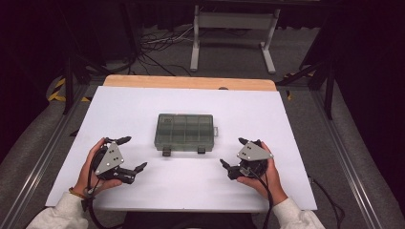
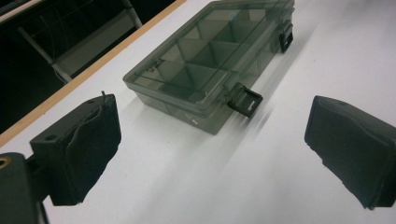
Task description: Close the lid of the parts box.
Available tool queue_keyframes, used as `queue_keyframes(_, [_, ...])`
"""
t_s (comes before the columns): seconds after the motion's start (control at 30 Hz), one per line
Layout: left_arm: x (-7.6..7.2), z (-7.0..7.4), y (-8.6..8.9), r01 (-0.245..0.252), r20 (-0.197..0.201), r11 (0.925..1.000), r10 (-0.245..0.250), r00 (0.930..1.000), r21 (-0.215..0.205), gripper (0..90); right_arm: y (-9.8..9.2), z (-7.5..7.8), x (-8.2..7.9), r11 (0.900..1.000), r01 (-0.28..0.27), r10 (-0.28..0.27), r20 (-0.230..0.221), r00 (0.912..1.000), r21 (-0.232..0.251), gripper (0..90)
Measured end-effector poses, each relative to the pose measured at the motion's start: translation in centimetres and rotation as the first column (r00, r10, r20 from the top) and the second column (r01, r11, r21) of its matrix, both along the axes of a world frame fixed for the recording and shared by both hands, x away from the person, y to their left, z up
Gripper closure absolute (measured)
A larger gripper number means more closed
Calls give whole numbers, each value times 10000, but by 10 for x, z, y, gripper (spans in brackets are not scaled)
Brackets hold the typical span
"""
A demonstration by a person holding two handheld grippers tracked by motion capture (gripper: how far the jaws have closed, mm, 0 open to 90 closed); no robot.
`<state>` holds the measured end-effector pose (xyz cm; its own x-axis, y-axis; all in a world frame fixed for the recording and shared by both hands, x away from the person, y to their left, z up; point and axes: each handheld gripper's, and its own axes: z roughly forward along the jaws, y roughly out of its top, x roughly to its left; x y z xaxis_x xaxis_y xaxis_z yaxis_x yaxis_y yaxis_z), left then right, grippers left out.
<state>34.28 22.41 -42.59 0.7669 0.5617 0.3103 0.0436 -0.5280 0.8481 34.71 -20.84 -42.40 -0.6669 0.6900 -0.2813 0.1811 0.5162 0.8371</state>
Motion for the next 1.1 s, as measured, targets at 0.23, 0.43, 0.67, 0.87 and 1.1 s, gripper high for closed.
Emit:
queue_keyframes(0.23, [-5,-8,7,7,-196,9998,-3,9998,209,44,-6,-6,-8,9998,102,-103,-34,9999,-147,67])
queue_keyframes(0.43, [-9,-14,15,-63,-484,9998,73,9988,210,44,-11,-11,-14,9996,159,-160,-44,9999,-240,67])
queue_keyframes(0.67, [-11,-21,24,-162,-714,9991,190,9973,387,44,-19,-18,-22,9987,281,-286,-93,9995,-436,67])
queue_keyframes(0.87, [-13,-24,31,-278,-923,9989,313,9952,389,44,-26,-22,-31,9976,421,-429,-127,9990,-552,67])
queue_keyframes(1.1, [-14,-27,31,-370,-945,9979,419,9946,534,45,-26,-24,-36,9976,405,-417,-198,9989,-563,66])
